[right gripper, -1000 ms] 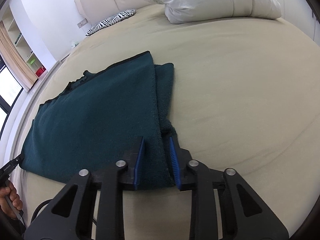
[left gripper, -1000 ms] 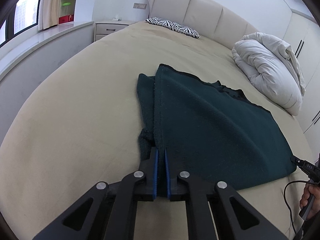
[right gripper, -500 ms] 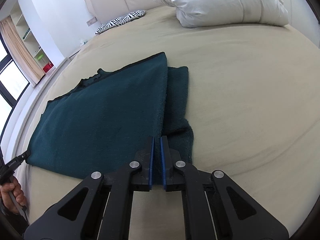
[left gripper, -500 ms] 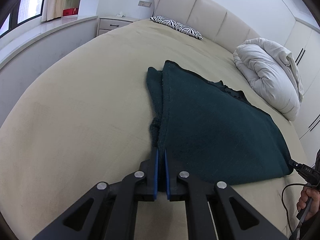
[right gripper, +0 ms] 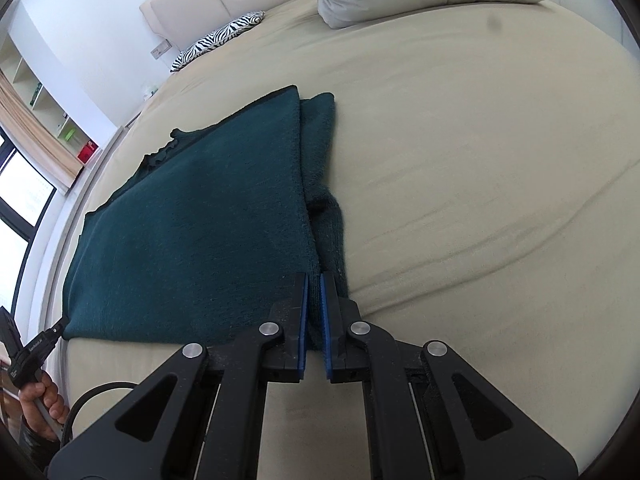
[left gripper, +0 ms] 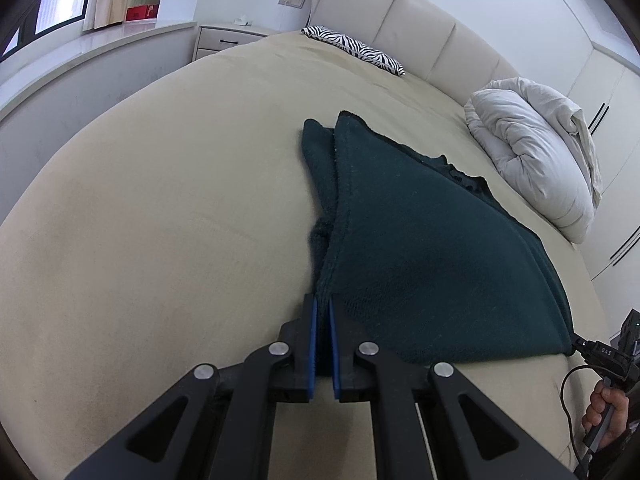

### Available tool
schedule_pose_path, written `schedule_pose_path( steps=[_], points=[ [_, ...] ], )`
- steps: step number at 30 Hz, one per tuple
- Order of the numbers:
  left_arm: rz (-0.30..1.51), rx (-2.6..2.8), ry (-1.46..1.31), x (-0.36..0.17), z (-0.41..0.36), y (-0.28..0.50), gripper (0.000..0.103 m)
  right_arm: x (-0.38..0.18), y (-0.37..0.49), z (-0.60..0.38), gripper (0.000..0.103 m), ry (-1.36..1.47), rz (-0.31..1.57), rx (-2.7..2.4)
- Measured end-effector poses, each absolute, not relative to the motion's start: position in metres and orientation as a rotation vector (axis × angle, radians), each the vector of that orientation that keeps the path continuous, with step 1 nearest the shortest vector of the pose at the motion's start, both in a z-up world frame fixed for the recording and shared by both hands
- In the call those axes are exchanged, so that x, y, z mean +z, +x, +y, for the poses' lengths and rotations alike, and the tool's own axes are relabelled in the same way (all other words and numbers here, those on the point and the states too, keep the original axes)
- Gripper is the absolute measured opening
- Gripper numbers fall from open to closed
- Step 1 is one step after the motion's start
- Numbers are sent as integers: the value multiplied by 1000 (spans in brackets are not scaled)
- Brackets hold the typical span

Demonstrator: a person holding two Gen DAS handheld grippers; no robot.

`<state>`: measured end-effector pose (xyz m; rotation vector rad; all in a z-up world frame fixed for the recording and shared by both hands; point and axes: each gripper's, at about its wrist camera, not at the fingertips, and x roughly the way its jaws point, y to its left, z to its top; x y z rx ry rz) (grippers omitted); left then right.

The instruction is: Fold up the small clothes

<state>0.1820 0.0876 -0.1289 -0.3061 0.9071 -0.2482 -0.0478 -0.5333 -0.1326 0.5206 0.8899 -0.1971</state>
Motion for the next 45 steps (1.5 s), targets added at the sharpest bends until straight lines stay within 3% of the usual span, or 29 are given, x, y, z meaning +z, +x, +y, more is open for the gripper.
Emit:
schedule_pose_path(
  steps=[45],
  points=[
    [918,-255,-300,-132,87,175,7,-144,-56,-536,4,592,879,-236]
  ],
)
